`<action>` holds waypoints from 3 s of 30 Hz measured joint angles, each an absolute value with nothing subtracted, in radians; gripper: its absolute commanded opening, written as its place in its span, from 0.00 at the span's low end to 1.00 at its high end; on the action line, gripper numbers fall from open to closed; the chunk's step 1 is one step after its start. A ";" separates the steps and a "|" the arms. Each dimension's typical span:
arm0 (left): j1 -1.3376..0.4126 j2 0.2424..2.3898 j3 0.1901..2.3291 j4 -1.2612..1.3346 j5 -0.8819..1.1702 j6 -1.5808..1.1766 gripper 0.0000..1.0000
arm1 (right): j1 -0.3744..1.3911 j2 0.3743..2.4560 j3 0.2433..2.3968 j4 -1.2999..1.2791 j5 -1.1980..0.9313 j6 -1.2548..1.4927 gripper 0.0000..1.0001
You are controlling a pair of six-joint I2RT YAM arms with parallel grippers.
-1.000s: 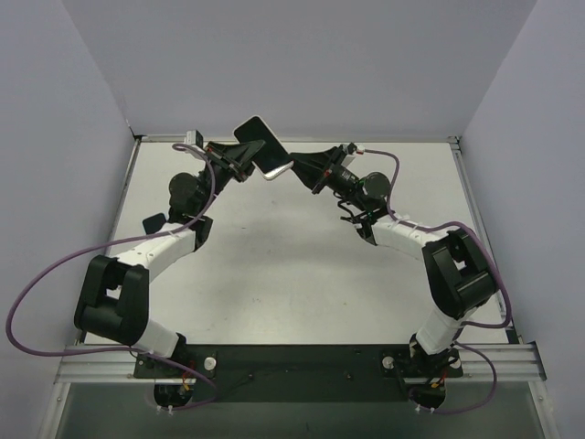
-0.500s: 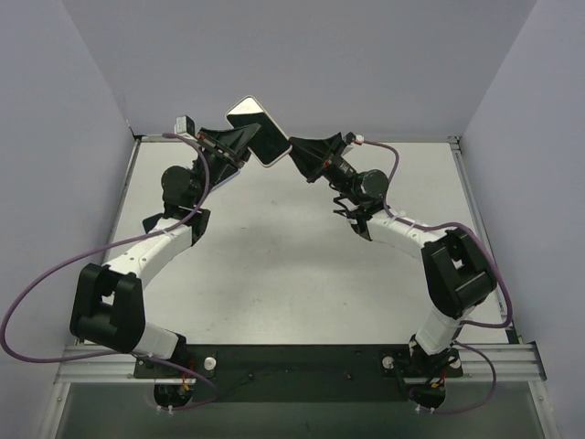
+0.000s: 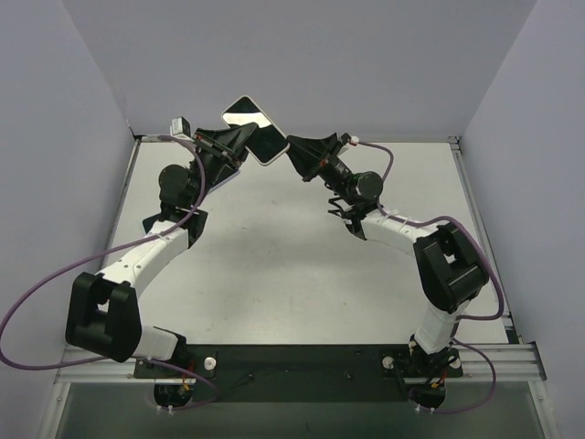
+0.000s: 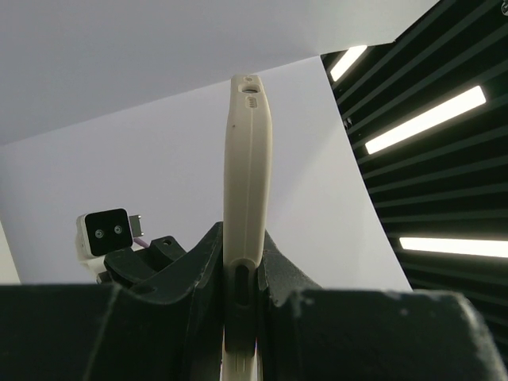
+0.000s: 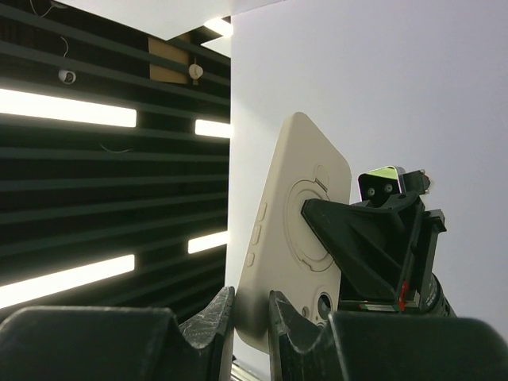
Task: Take the phone out of the phone case
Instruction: Remove the phone case from the phone.
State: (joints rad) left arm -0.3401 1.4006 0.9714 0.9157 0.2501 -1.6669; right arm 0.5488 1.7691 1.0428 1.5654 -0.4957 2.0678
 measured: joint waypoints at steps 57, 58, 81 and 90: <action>-0.321 1.076 0.742 0.411 0.451 -1.428 0.00 | 0.594 1.202 0.961 0.244 -0.594 0.920 0.79; -0.322 1.076 0.739 0.417 0.451 -1.429 0.00 | 0.598 1.223 0.962 0.274 -0.610 0.945 0.74; -0.313 1.124 0.699 0.721 0.424 -1.569 0.00 | 0.608 1.404 0.862 0.992 -0.683 1.546 0.00; -0.290 1.249 0.770 0.967 0.331 -1.677 0.00 | 0.601 1.594 1.009 1.244 -0.627 1.835 0.00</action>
